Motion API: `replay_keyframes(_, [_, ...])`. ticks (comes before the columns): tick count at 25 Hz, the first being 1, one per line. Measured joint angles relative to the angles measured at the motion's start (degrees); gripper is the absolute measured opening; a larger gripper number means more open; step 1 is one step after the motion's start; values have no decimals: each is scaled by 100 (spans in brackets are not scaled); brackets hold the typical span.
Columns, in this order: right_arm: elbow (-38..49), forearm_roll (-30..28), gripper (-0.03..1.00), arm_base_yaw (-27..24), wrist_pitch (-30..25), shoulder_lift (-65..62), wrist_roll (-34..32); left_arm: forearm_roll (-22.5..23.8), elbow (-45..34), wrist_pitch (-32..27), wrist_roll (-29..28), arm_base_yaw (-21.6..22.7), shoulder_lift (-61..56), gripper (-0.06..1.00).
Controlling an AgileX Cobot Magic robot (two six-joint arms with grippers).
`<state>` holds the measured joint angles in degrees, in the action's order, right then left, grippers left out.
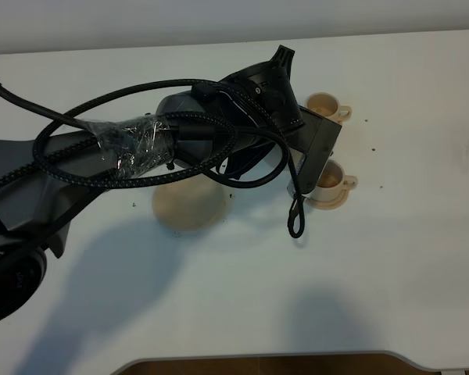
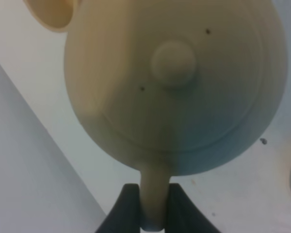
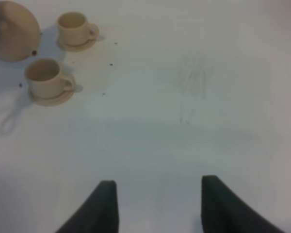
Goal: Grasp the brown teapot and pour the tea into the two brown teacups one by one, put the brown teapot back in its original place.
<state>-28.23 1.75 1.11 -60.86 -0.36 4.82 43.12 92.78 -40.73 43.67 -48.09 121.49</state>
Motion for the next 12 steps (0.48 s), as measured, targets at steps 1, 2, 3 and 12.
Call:
replay_keyframes(1, [0,0,42,0,0,0,0,25,0,0,10,0,0,11])
replay_keyframes(2, [0,0,42,0,0,0,0,50,0,0,25,0,0,11])
replay_keyframes(3, [0,0,42,0,0,0,0,73,0,0,36,0,0,11])
replay_keyframes(12, [0,0,42,0,0,0,4,392,0,19,123,0,86,11])
